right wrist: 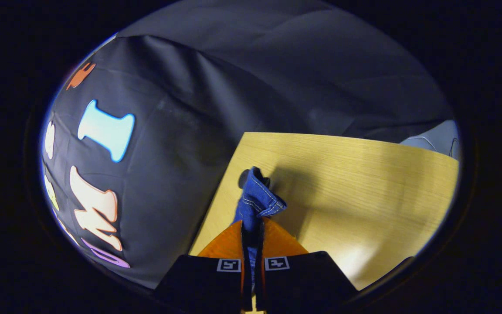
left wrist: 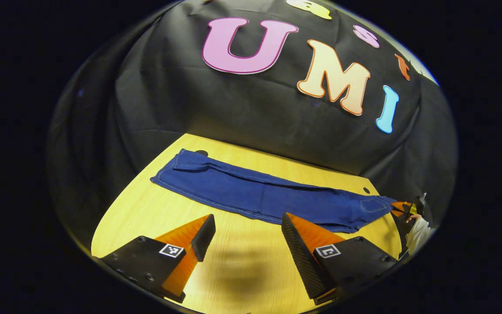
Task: Grasp the waist and the cuffs of the jeans and fold them to make the two legs overlap; first hold the waist and fold one-third of the jeans toward the cuffs, then hold the cuffs and fold the remaining one-third in the same direction to finish folding.
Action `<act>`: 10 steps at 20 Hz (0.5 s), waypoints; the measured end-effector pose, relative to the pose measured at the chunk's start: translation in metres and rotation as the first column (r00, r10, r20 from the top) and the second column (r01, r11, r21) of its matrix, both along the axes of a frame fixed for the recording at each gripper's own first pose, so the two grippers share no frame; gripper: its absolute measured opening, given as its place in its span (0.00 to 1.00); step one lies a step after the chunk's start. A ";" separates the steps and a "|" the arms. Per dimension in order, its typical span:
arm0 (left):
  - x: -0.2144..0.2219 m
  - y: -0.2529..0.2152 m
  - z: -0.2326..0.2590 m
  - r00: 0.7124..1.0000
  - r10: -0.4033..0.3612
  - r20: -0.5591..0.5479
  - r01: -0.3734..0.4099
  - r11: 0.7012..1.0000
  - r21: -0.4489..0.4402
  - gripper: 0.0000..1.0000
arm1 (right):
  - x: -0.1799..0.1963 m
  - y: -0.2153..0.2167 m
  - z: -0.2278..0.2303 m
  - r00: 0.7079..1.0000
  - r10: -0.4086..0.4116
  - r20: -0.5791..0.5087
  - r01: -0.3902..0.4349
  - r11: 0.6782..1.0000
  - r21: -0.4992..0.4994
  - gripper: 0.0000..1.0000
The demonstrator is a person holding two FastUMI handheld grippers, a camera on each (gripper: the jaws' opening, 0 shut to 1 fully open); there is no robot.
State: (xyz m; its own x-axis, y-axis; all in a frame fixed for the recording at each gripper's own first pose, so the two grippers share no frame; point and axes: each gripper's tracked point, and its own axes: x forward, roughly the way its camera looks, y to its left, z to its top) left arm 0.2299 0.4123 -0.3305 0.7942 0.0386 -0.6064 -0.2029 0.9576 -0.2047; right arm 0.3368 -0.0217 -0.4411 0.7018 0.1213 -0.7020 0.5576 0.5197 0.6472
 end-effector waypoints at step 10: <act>-0.002 0.004 0.000 1.000 -0.013 0.012 0.014 0.999 -0.039 0.92 | 0.036 0.107 0.099 0.923 0.300 0.243 -0.275 0.953 -0.130 0.01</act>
